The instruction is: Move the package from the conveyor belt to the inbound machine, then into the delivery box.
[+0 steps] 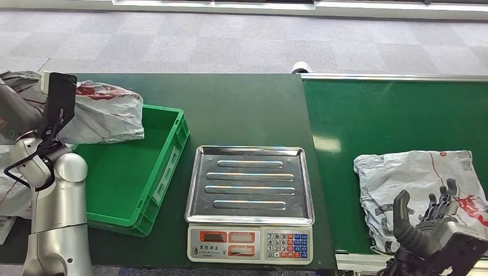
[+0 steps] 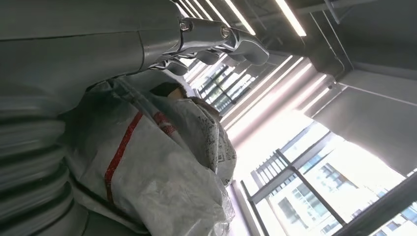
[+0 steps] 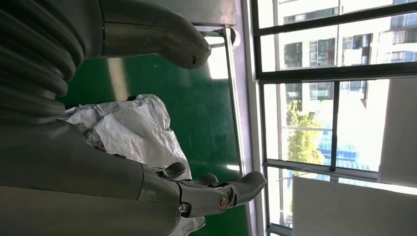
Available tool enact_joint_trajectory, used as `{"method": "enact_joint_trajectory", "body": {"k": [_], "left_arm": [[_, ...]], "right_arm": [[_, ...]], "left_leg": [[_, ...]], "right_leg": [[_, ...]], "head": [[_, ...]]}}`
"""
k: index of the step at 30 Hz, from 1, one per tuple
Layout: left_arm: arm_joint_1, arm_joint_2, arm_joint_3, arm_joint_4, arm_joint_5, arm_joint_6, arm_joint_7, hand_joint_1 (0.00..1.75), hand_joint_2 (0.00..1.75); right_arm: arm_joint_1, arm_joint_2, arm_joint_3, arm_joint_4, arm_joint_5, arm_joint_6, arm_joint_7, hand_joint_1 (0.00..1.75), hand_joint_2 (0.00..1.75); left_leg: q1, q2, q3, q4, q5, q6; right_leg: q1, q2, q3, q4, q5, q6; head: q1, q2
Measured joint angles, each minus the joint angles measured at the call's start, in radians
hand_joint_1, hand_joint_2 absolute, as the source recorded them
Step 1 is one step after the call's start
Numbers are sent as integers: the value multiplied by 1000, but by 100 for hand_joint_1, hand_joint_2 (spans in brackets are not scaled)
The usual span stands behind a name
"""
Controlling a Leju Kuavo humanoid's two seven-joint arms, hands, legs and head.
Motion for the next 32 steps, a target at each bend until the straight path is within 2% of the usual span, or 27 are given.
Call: {"method": "enact_joint_trajectory", "body": {"k": [4, 8, 13, 18, 20, 25, 30, 32], "left_arm": [[18, -16, -10, -37, 187, -118, -82, 0, 175], [47, -23, -42, -70, 284, -277, -93, 0, 175], [67, -8, -95, -57, 145, -487, 12, 0, 175], [75, 14, -140, 9, 52, -557, 23, 0, 175], [82, 22, -151, 27, 11, -541, 49, 0, 175], [88, 40, -154, 50, -108, -406, 172, 0, 175], [82, 49, -121, 72, -217, -209, 257, 0, 175], [77, 53, -101, 82, -252, -159, 275, 0, 175]], "right_arm": [[0, 0, -1, 0, 1, 7, -5, 0, 175], [0, 0, -4, 0, 2, 18, -8, 0, 175], [-10, 0, -5, 4, 9, 32, -2, 0, 175], [-24, -1, -5, 17, 12, 33, 6, 0, 175], [-23, -2, -5, 20, 12, 31, 6, 0, 175], [-22, -2, -5, 21, 12, 27, 6, 0, 175], [-21, -2, -5, 21, 14, 13, 14, 0, 175], [-20, -2, -5, 21, 17, 8, 18, 0, 175]], "left_leg": [[0, 0, 0, 0, 0, 0], [0, 0, 0, 0, 0, 0], [0, 1, 0, 0, 0, 0], [0, 1, 0, 0, 0, 0], [0, 1, 0, 0, 0, 0], [0, 1, 0, 0, 0, 0], [0, 1, -1, 0, 0, 0], [0, 1, -1, 0, 0, 0]], "right_leg": [[0, 0, 0, 0, 0, 0], [0, 0, -1, 0, 0, 0], [0, 0, -1, 0, 0, 0], [0, 1, -1, 0, 0, 0], [1, 1, -1, 0, 0, 0], [1, 1, -1, 0, 0, 0], [0, 1, -1, 0, 0, -1], [0, 1, -1, 0, 0, -1]], "head": [[0, 0], [0, 0], [0, 0], [0, 0], [0, 0], [0, 0], [0, 0], [0, 0]]}}
